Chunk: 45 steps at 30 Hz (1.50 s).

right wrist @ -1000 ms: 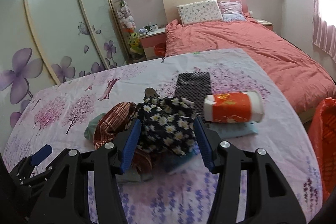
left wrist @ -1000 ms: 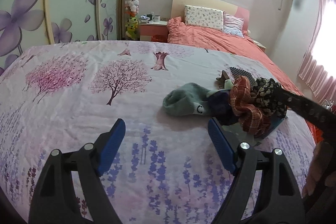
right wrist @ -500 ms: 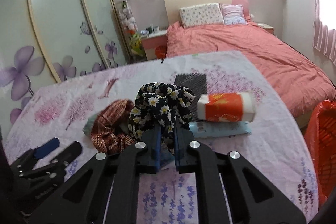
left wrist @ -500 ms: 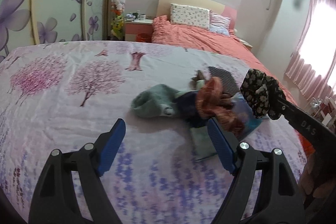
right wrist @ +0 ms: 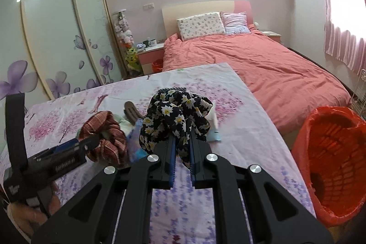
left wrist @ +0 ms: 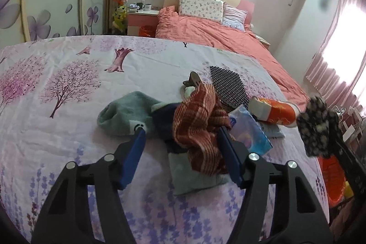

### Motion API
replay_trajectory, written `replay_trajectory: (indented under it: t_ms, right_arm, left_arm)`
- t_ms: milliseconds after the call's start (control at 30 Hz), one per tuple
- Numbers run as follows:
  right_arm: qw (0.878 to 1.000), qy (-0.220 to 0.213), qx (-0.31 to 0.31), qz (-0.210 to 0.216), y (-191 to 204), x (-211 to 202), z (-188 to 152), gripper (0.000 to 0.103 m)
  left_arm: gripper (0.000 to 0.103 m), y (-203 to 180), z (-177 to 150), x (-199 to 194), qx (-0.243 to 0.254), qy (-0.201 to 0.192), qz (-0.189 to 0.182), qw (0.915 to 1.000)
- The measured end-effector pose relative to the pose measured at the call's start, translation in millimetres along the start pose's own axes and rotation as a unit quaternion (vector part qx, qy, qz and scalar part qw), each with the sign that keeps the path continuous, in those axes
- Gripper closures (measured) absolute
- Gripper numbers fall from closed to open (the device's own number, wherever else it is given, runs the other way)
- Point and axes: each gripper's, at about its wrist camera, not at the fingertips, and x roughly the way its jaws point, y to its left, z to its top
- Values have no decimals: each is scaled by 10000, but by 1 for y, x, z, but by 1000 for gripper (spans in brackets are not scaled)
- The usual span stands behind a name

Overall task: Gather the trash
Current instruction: 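Grasp the plaid cloth with the left tool while the right tool lifts the floral cloth, then drop the plaid cloth and floral cloth into the orange basket with both tools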

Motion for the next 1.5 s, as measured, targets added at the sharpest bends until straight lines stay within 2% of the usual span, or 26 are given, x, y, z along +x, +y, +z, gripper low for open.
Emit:
replay_trajectory:
  t_ms: [100, 167, 233, 333, 867, 1167, 1500]
  right_arm:
    - [10000, 10, 35, -20, -2, 1, -1, 93]
    - [10000, 6, 61, -35, -5, 0, -3, 93]
    - [10000, -4, 86, -42, -9, -2, -4, 93]
    - [9999, -55, 118, -53, -11, -8, -4, 93]
    - [9980, -545, 287, -158, -29, -58, -1, 93]
    - [9951, -826, 450, -314, -49, -89, -1, 93]
    - [9912, -977, 644, -612, -86, -113, -8, 93]
  left_arm:
    - [49, -2, 4, 5, 37, 40, 30, 10000]
    - [63, -5, 5, 8, 84, 84, 21, 9999]
    - [71, -8, 5, 8, 122, 108, -34, 9999]
    - [78, -12, 6, 4, 166, 72, -57, 9998]
    - [81, -49, 16, -63, 506, -447, -232, 9974]
    - [81, -93, 13, -101, 843, -664, -551, 9927]
    - [81, -152, -2, -116, 1226, -659, -978, 9854]
